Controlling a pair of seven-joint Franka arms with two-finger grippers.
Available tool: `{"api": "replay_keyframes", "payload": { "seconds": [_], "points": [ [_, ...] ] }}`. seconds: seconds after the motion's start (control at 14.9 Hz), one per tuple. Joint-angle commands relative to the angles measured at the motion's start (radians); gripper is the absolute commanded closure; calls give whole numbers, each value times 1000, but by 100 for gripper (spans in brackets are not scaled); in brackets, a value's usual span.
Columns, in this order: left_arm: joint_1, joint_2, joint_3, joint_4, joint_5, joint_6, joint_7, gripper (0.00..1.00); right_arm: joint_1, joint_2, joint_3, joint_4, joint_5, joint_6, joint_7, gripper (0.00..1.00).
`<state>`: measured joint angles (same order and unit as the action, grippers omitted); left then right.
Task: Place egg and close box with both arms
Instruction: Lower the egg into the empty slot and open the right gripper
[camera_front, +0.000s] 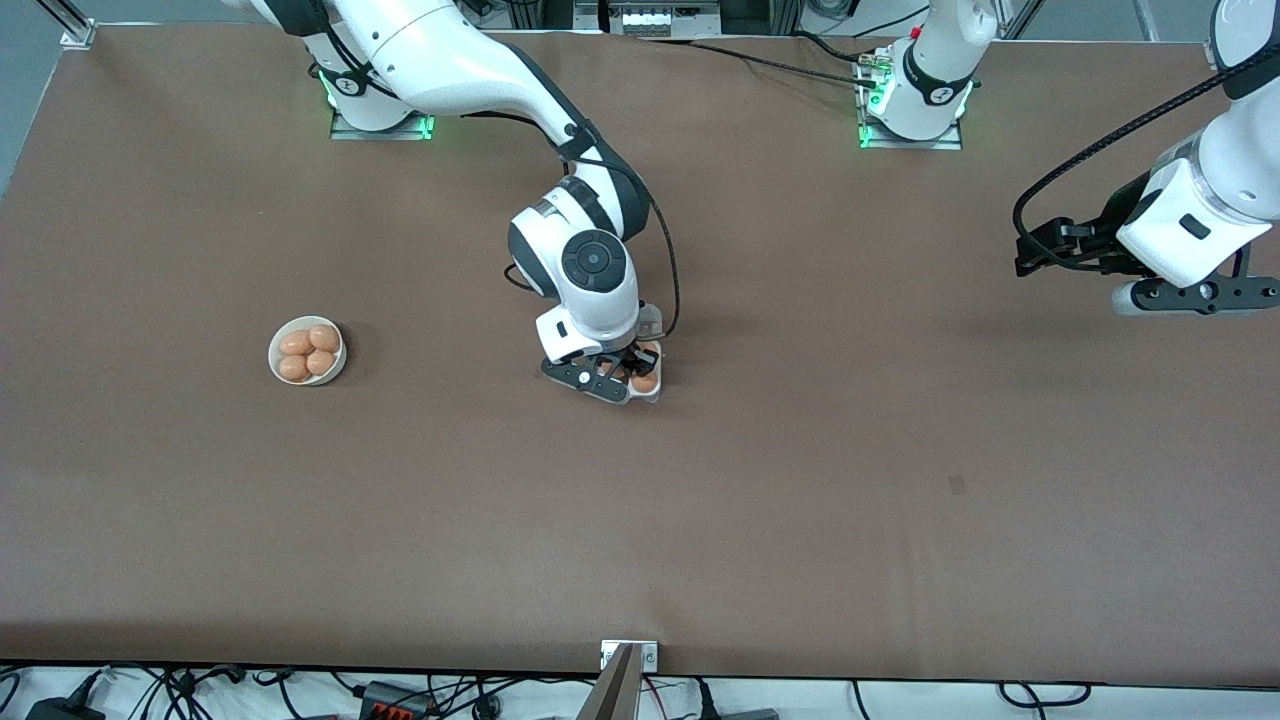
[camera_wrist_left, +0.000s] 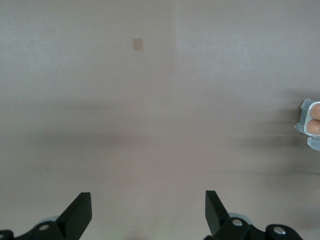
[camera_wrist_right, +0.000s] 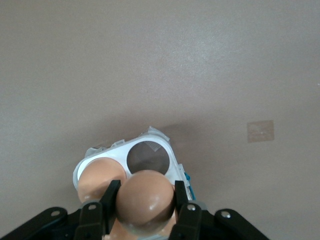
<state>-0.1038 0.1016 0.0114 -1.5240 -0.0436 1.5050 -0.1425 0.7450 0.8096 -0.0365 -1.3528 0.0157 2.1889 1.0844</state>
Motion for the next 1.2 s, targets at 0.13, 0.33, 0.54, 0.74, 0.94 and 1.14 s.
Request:
{"api": "replay_keyframes", "payload": {
  "seconds": [0.13,0.33,0.54,0.74,0.94,1.14],
  "points": [
    [7,7,-1,18,-9,-6,23,0,11,10,-10,26,6,-4,14,0],
    [7,7,-1,18,-10,-6,23,0,24,3,-14,29,1,-9,8,0],
    [7,7,-1,18,-10,-6,23,0,20,-1,-19,32,3,-14,3,0],
    [7,7,-1,18,-10,-6,23,0,16,-9,-19,34,4,-18,0,0],
    [7,7,-1,18,-7,-6,21,0,-5,-44,-23,34,4,-69,-9,0],
    [6,9,-1,18,-12,-6,21,0,-59,-116,-23,35,9,-203,-58,0]
  ]
}}
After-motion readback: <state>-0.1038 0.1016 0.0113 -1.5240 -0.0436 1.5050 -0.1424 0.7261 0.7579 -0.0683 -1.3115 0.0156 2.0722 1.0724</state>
